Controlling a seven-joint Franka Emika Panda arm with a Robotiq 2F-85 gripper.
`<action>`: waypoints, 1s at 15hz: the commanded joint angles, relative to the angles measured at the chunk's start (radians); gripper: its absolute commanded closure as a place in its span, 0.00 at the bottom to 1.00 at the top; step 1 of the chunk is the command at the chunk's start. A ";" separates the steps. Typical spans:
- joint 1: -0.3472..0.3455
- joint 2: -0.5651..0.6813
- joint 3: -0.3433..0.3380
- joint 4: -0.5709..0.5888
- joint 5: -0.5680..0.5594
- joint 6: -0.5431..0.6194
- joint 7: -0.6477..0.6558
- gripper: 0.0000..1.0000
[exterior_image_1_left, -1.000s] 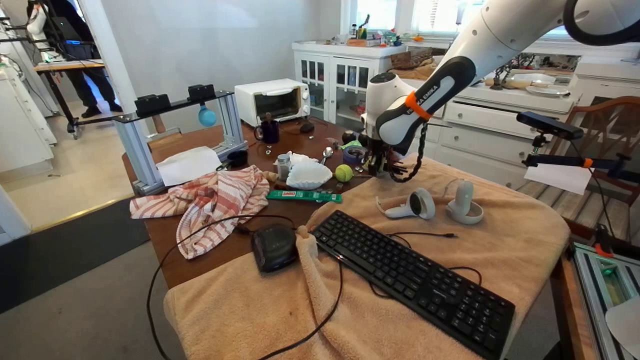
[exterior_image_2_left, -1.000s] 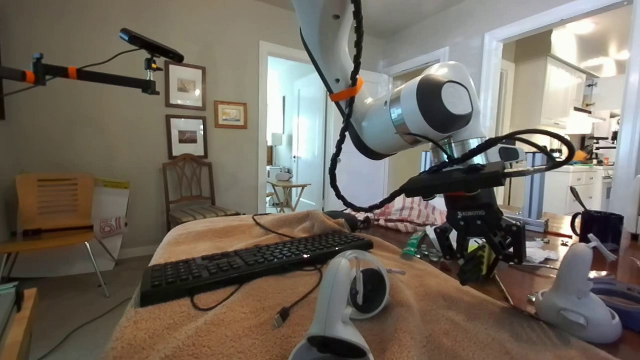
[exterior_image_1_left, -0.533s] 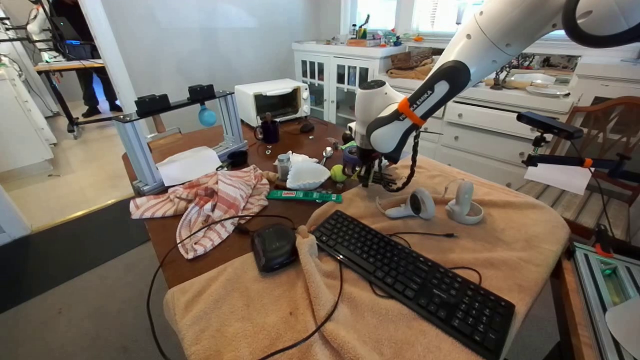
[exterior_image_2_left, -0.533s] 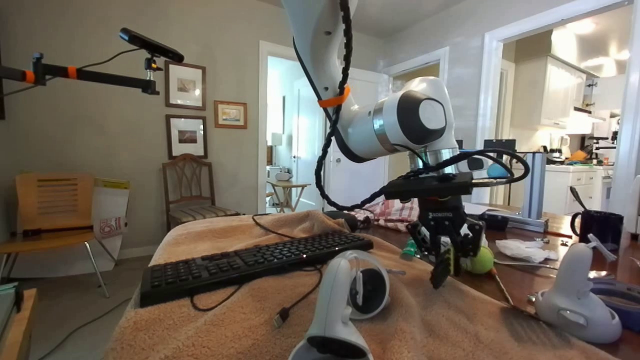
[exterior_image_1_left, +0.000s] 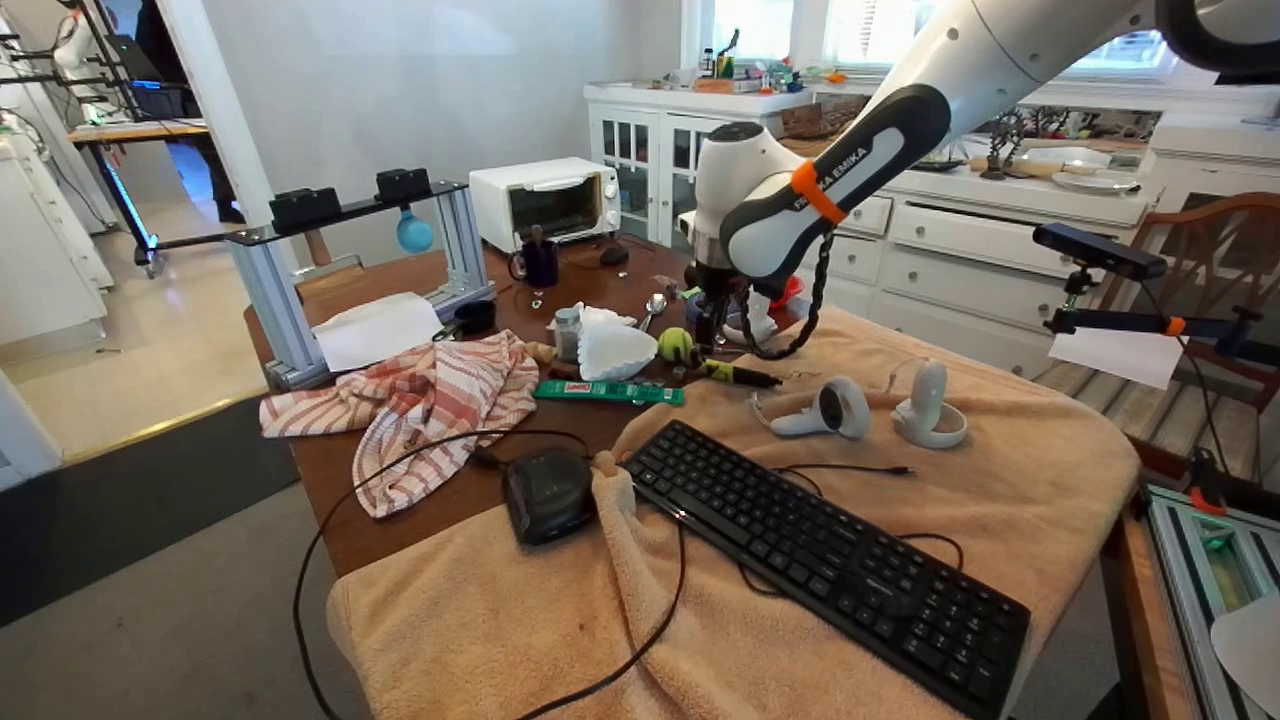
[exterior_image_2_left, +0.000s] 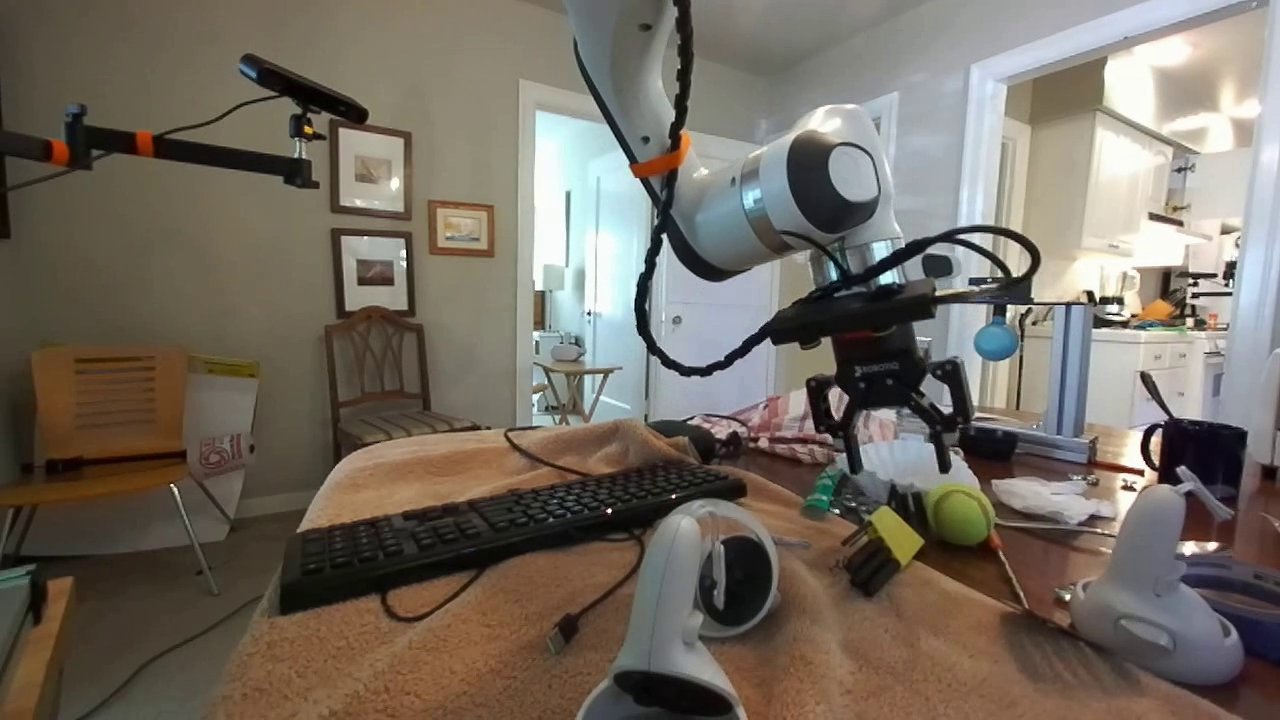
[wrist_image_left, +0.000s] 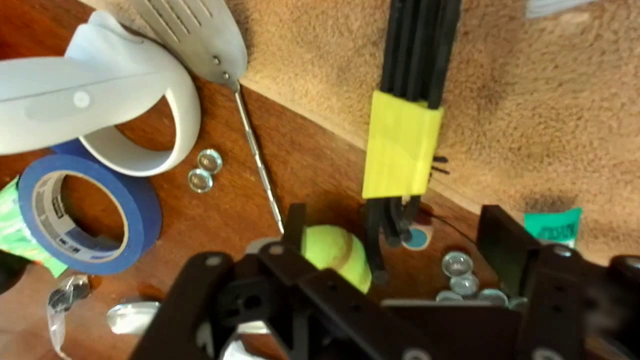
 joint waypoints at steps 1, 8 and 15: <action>0.047 -0.098 0.013 -0.022 -0.004 -0.060 -0.004 0.00; 0.085 -0.137 0.108 0.014 -0.033 -0.202 -0.227 0.00; 0.093 -0.081 0.101 0.032 -0.097 -0.179 -0.283 0.00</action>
